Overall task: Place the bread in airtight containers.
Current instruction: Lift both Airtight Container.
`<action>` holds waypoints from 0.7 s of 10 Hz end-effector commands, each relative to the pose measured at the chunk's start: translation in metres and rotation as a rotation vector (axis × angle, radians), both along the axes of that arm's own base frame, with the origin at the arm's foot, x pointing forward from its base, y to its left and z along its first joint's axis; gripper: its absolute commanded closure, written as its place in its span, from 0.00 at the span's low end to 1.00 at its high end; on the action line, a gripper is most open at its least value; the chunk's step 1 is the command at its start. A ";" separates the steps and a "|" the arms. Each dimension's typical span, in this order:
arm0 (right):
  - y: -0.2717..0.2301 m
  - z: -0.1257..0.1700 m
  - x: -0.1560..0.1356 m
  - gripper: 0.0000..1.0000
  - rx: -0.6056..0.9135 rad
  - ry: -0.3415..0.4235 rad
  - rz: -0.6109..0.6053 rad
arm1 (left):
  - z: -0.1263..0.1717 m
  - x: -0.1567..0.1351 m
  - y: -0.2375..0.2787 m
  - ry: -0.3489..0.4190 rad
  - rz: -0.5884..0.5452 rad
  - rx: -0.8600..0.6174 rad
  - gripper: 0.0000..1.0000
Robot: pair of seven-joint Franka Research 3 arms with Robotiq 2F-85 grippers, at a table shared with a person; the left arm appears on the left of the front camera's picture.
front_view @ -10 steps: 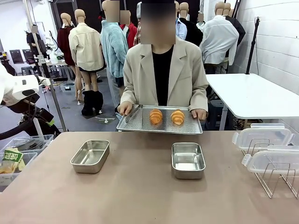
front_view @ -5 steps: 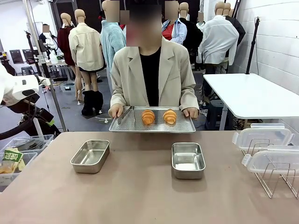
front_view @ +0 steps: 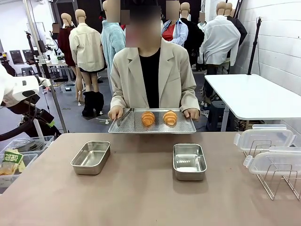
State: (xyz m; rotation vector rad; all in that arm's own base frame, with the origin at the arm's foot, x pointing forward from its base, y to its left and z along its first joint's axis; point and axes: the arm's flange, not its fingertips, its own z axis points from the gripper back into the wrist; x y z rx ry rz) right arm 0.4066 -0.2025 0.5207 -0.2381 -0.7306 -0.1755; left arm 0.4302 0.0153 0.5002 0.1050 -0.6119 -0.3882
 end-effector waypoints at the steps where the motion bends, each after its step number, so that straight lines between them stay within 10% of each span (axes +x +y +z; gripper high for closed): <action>1: 0.003 -0.004 -0.001 0.00 -0.006 0.009 0.002 | 0.001 0.001 0.001 -0.009 0.002 0.000 0.00; 4: 0.000 0.000 0.000 0.00 0.000 0.000 0.000 | 0.000 0.000 0.000 0.000 0.000 0.000 0.00; 7: 0.110 0.078 0.016 0.00 0.006 -0.059 0.187 | -0.002 0.018 -0.066 0.018 -0.118 -0.071 0.00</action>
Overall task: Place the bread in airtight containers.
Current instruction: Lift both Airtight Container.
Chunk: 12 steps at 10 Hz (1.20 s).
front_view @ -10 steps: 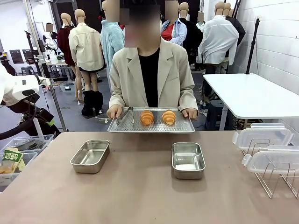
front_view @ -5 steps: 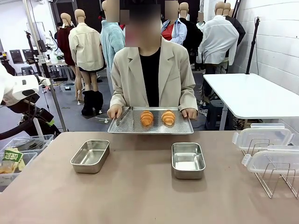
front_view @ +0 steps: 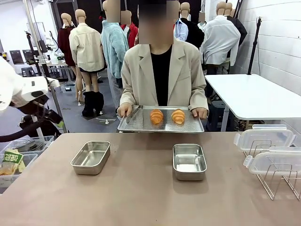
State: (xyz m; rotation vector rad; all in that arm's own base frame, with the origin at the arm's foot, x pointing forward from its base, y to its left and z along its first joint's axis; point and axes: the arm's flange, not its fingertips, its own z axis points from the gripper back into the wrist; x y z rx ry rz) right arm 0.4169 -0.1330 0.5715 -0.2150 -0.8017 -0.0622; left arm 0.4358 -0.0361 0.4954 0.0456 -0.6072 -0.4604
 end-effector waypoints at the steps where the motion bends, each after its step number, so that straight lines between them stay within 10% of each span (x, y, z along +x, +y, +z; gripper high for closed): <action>1: 0.087 0.045 0.014 0.00 0.014 0.028 0.151 | 0.003 0.013 -0.036 -0.011 -0.046 -0.063 0.00; 6: 0.262 -0.037 0.049 0.00 -0.048 0.459 0.196 | -0.051 0.044 -0.063 0.061 0.148 -0.030 0.00; 12: 0.263 -0.112 0.052 0.00 -0.045 0.517 0.144 | -0.102 0.062 -0.014 0.248 0.252 -0.215 0.00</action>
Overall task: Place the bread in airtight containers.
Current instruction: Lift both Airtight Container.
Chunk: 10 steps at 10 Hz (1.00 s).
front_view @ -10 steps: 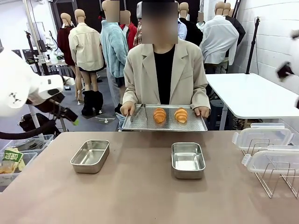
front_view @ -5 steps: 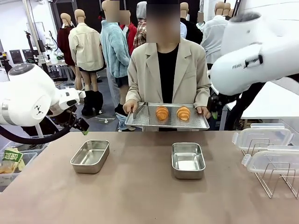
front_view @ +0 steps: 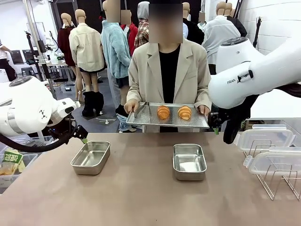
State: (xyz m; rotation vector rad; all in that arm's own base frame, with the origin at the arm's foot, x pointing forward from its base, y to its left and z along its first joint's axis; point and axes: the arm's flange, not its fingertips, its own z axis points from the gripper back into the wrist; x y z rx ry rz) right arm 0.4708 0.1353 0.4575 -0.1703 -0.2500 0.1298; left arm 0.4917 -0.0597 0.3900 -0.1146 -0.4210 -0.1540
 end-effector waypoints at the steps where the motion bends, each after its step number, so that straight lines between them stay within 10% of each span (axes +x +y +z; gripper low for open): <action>1: 0.003 0.004 -0.002 0.00 0.006 0.004 -0.002 | 0.007 0.000 -0.003 -0.025 -0.019 0.031 0.00; 10: 0.083 -0.081 0.004 0.00 -0.024 0.213 0.087 | -0.052 0.032 -0.012 0.100 0.039 0.008 0.00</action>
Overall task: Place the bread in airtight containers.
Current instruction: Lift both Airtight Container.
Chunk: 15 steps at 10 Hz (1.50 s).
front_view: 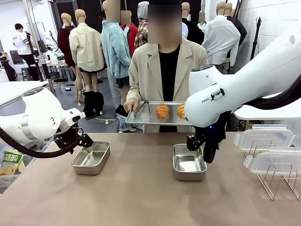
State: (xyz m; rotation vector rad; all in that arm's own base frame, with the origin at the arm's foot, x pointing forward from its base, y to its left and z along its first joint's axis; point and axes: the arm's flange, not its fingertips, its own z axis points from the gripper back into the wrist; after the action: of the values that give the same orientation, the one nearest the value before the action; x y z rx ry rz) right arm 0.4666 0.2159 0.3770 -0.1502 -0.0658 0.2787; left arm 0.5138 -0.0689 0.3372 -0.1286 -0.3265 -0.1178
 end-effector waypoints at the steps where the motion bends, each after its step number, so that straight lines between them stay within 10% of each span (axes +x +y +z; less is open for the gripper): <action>1: 0.005 -0.013 0.011 0.00 -0.028 0.022 -0.059 | -0.005 0.012 -0.004 0.017 0.007 0.021 0.00; 6: 0.007 -0.048 0.017 0.00 0.094 0.038 -0.085 | -0.025 0.018 -0.011 0.079 0.006 0.058 0.00; 11: 0.007 -0.053 0.019 0.87 0.102 0.019 -0.123 | -0.027 0.018 -0.015 0.096 -0.015 0.061 0.97; 15: 0.008 -0.054 0.022 1.00 0.100 0.015 -0.163 | -0.026 0.018 -0.015 0.102 -0.017 0.057 1.00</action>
State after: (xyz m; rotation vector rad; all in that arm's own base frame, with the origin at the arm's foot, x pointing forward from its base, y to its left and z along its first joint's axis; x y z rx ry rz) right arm 0.4862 0.2164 0.3272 -0.0630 -0.0425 0.1453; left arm 0.5275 -0.0829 0.3099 -0.0853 -0.2329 -0.1511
